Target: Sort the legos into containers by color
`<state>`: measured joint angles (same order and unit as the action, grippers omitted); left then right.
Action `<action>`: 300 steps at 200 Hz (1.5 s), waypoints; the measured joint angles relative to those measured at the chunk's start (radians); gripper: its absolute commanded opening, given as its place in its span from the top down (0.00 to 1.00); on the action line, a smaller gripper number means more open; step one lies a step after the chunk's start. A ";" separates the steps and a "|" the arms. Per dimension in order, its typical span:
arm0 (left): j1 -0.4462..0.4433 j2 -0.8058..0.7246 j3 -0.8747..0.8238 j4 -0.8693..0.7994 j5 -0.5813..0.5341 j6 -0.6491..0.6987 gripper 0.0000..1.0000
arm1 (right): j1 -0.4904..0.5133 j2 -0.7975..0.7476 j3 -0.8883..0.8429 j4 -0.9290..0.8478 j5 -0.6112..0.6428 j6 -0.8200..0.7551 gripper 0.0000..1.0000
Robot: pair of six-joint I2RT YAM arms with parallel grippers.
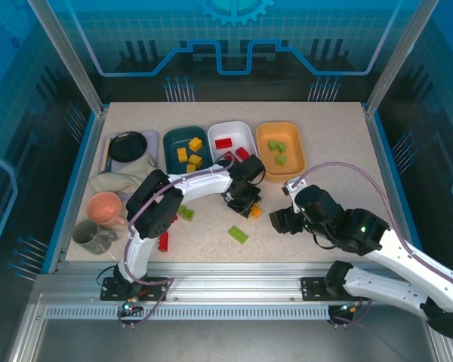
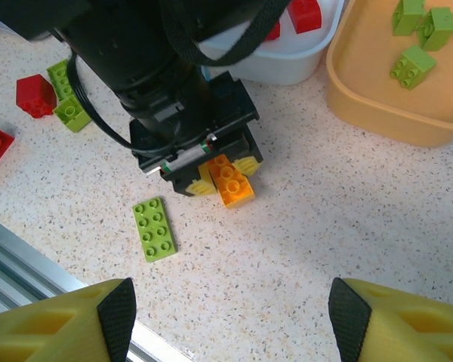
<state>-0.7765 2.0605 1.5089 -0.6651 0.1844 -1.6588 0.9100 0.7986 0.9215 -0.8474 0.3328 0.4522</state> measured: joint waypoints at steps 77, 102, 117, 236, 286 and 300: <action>0.257 -0.337 0.034 -0.247 -0.137 0.421 0.77 | -0.015 0.164 0.056 0.094 -0.057 -0.045 0.29; 0.401 -0.310 0.110 -0.349 -0.188 0.620 0.77 | -0.032 0.243 0.084 0.144 -0.107 -0.061 0.29; 0.455 -0.254 0.173 -0.407 -0.222 0.729 0.77 | -0.047 0.298 0.108 0.172 -0.142 -0.068 0.29; 0.492 0.199 0.525 -0.620 -0.502 1.146 0.74 | -0.139 0.533 0.211 0.258 -0.318 -0.068 0.28; 0.492 0.213 0.509 -0.622 -0.505 1.165 0.55 | -0.145 0.557 0.217 0.258 -0.339 -0.068 0.28; 0.492 0.213 0.508 -0.621 -0.505 1.166 0.50 | -0.145 0.566 0.218 0.257 -0.343 -0.074 0.27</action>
<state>-0.2848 2.2734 2.0171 -1.2865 -0.3202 -0.4931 0.7650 1.3651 1.1397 -0.5900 -0.0097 0.3786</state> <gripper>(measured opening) 0.469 0.722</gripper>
